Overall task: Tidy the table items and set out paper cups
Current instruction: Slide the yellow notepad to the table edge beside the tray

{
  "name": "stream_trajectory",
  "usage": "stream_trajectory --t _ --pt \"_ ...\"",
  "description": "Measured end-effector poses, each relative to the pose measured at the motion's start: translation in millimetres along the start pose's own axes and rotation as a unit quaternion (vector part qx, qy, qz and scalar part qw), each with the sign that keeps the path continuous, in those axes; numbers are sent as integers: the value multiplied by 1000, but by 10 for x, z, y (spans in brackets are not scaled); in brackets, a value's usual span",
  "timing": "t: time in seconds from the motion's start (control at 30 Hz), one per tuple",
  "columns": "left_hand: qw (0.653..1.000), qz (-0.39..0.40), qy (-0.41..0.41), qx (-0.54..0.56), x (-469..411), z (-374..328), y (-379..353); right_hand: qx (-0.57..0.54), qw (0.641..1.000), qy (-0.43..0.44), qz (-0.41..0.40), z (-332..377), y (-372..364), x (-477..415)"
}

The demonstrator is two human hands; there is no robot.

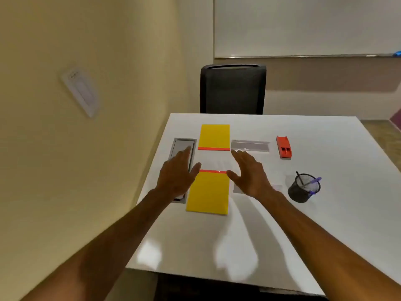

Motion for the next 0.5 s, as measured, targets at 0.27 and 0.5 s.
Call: stream_trajectory --t 0.27,0.5 --pt "952 97 221 189 71 882 -1320 -82 978 -134 138 -298 -1248 44" --pt "912 132 304 241 117 1286 -2096 -151 938 -280 140 -582 -1919 26"
Point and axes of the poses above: each hand's wrist, its own x-axis away from the middle knuckle, its own y-axis out of the back of the hand, z = x × y, the point moved 5 cm from there along -x, towards the middle knuckle, and after that the axes turned 3 degrees about -y, right-handed, at the moved point
